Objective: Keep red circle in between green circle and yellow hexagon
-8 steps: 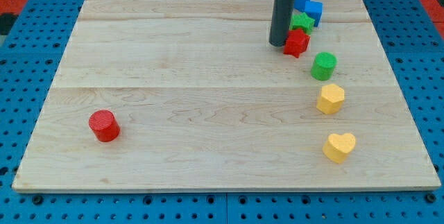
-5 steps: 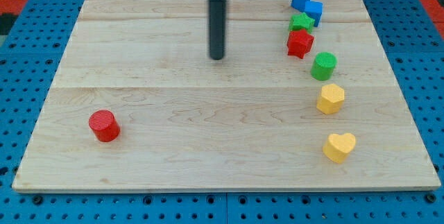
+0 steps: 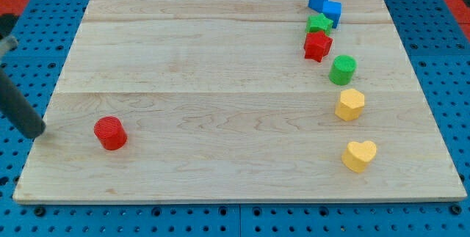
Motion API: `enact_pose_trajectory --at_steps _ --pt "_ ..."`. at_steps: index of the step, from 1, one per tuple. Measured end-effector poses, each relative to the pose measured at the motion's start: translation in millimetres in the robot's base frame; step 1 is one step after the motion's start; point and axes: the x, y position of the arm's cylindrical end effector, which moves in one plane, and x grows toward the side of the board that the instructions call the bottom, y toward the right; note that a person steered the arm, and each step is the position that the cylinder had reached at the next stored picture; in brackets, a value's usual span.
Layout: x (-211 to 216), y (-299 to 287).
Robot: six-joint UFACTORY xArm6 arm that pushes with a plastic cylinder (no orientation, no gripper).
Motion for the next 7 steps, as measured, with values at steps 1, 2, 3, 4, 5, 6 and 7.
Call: enact_pose_trajectory --at_steps 1,2,3,4,5,6,7 --pt "10 55" --pt "15 119" --pt "8 180" --pt "-3 194" --pt "-12 169" --pt "-16 212" --pt "-43 243"
